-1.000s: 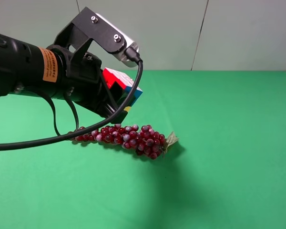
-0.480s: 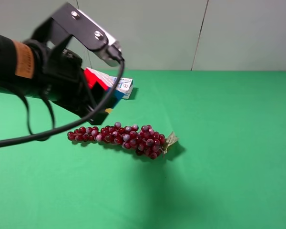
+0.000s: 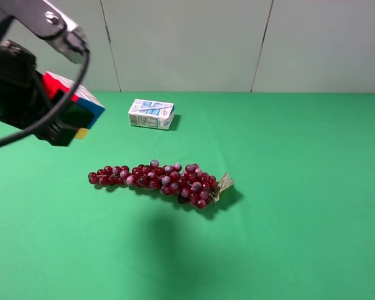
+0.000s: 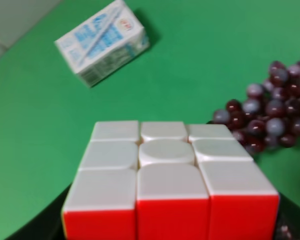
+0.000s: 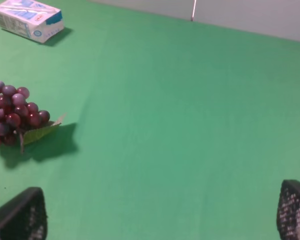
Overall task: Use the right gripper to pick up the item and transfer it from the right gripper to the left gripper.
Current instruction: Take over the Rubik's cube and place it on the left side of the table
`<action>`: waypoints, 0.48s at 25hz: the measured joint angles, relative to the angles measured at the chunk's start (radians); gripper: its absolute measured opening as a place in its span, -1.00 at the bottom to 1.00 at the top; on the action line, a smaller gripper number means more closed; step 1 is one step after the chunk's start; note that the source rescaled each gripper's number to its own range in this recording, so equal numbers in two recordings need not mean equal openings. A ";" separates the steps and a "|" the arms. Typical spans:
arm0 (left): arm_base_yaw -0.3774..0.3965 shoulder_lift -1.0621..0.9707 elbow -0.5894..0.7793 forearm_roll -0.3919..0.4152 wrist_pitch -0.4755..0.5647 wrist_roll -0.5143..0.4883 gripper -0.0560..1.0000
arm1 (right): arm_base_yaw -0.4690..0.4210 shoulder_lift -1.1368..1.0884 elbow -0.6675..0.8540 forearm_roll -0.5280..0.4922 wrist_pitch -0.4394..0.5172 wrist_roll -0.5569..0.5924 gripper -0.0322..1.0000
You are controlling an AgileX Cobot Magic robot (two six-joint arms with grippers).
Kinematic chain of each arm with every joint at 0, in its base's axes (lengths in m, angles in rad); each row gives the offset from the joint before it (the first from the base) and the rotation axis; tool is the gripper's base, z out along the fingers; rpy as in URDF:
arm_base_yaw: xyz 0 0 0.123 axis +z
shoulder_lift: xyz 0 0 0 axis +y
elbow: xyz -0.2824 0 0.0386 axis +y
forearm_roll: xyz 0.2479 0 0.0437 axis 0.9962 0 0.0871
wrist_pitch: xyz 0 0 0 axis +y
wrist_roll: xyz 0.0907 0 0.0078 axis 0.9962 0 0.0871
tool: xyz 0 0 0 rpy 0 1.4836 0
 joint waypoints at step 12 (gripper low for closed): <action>0.214 -0.161 0.165 -0.128 0.016 0.140 -0.88 | 0.000 0.000 0.000 0.000 0.000 0.000 1.00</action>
